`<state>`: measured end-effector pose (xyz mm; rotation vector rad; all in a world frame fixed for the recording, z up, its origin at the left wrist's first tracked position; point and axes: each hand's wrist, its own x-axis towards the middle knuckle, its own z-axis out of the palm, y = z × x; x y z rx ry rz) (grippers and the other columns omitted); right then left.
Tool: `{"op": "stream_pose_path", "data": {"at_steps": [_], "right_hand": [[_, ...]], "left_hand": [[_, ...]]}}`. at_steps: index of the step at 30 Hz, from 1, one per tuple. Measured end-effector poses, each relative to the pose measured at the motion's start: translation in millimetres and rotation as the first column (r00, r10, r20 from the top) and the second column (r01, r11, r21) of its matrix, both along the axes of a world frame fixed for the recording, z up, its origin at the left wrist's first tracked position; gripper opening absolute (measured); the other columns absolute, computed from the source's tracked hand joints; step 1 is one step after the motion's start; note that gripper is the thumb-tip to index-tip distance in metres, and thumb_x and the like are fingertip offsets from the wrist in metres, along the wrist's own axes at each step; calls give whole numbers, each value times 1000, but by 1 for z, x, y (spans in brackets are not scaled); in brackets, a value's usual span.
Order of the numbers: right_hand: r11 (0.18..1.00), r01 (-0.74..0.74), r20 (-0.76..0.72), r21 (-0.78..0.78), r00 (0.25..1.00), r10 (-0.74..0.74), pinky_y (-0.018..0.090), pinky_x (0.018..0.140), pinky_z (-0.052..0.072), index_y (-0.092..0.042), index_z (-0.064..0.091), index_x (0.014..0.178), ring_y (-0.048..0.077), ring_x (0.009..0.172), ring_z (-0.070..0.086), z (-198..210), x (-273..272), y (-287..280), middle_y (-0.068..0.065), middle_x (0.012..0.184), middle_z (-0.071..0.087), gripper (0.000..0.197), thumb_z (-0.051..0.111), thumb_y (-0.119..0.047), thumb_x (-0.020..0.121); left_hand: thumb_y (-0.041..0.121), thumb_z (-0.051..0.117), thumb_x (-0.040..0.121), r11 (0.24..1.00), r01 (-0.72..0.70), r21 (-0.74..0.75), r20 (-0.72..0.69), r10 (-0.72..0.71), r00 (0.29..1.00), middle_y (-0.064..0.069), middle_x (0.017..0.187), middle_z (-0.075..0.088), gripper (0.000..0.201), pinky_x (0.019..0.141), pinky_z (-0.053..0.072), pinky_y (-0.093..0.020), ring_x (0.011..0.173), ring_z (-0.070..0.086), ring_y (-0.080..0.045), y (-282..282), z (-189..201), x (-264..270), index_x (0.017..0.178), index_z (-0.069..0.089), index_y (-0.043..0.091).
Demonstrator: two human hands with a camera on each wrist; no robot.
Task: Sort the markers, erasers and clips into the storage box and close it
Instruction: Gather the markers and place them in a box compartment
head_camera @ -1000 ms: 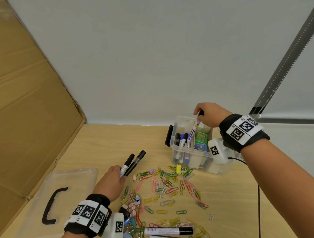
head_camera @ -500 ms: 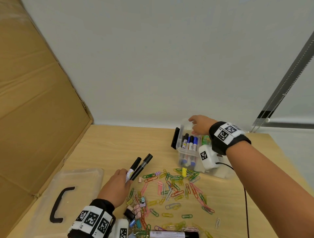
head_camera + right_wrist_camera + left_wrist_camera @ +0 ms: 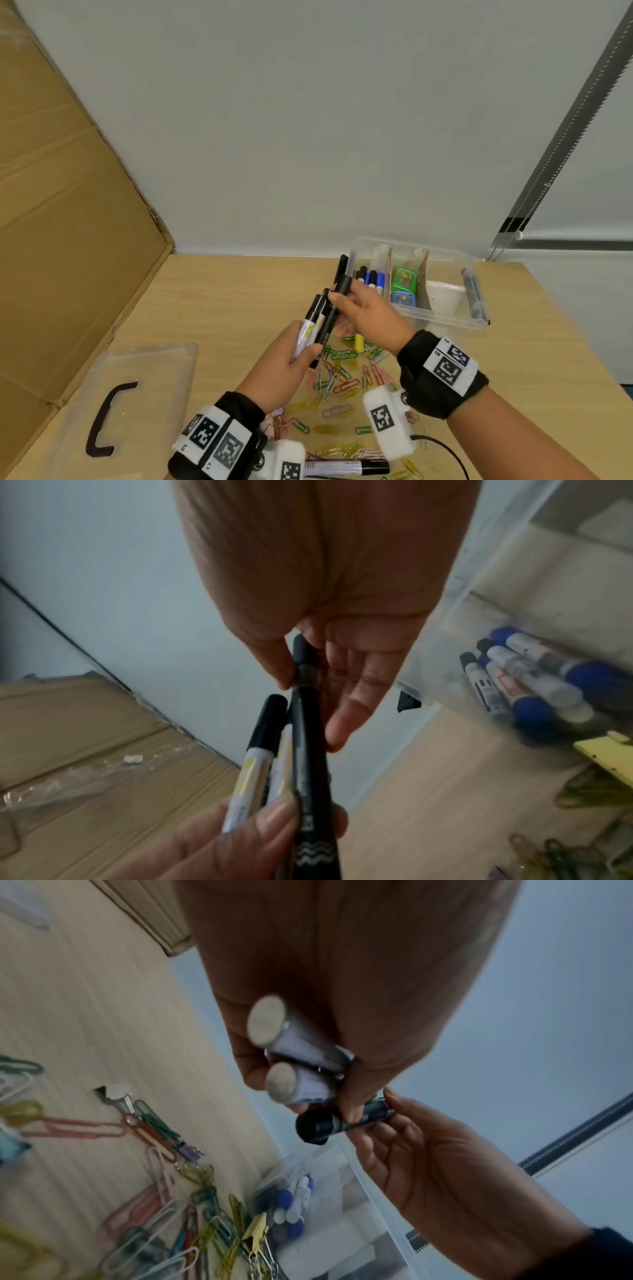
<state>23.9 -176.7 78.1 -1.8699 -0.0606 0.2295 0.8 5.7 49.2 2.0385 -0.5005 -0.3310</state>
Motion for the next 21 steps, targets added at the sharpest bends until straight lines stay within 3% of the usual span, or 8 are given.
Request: {"op": "stream_pose_path", "data": {"at_steps": [4,6,9,11,13,15,18,21], "right_hand": [[994,95,80,46,992,-99,29,75,59,-15,50,116,11,88,69,19,8,-23,3,102,67,22,47,-24,97],[957,291,205,20,935,-289,34,79,58,-18,51,113,17,92,68,28,20,-40,3,104,66,19,48,-27,97],[832,539,279,-132,826,-490,35,76,58,-13,49,117,24,92,68,29,49,-60,4,106,62,26,49,-30,97],[805,533,162,-260,846,-507,31,65,58,-7,46,121,26,88,68,23,69,-63,11,109,61,33,51,-29,96],[770,385,41,-509,904,-425,25,56,53,-5,46,124,25,83,68,18,86,-60,18,114,62,38,53,-29,96],[660,209,-15,-721,948,-317,30,74,55,-6,48,131,28,99,64,15,99,-57,20,123,58,42,53,-26,95],[603,157,7,-782,970,-243,33,96,46,-7,48,135,30,118,54,19,103,-53,17,131,52,39,45,-18,98],[774,295,117,-561,953,-278,38,89,54,-9,56,122,26,99,64,20,82,-49,12,115,61,28,43,-16,98]], "left_hand": [[29,45,98,997,-78,-26,61,79,995,12,118,56,22,93,47,-18,105,54,9,8,-8,2,119,48,34],[28,46,98,993,-114,-21,50,115,992,10,120,56,22,90,46,-13,106,54,9,19,-15,4,119,49,34],[29,45,98,988,-154,24,60,153,986,9,116,53,20,94,48,-30,105,55,-1,33,-24,6,115,49,40],[28,44,98,982,-178,61,77,174,982,4,109,46,19,93,49,-32,97,55,-7,36,-27,6,111,50,41],[28,44,98,976,-197,90,79,190,979,0,104,41,18,87,49,-24,87,54,-10,37,-30,6,108,50,42],[28,43,98,972,-205,116,98,194,976,-2,101,39,17,69,43,-12,73,48,-9,39,-31,4,106,47,43],[28,44,98,965,-224,138,100,212,972,-4,99,41,16,65,40,-12,74,49,-15,46,-31,2,110,51,35],[29,47,97,969,-214,126,68,206,976,-7,99,46,19,79,46,-23,86,54,-21,52,-31,0,110,56,21]]}}
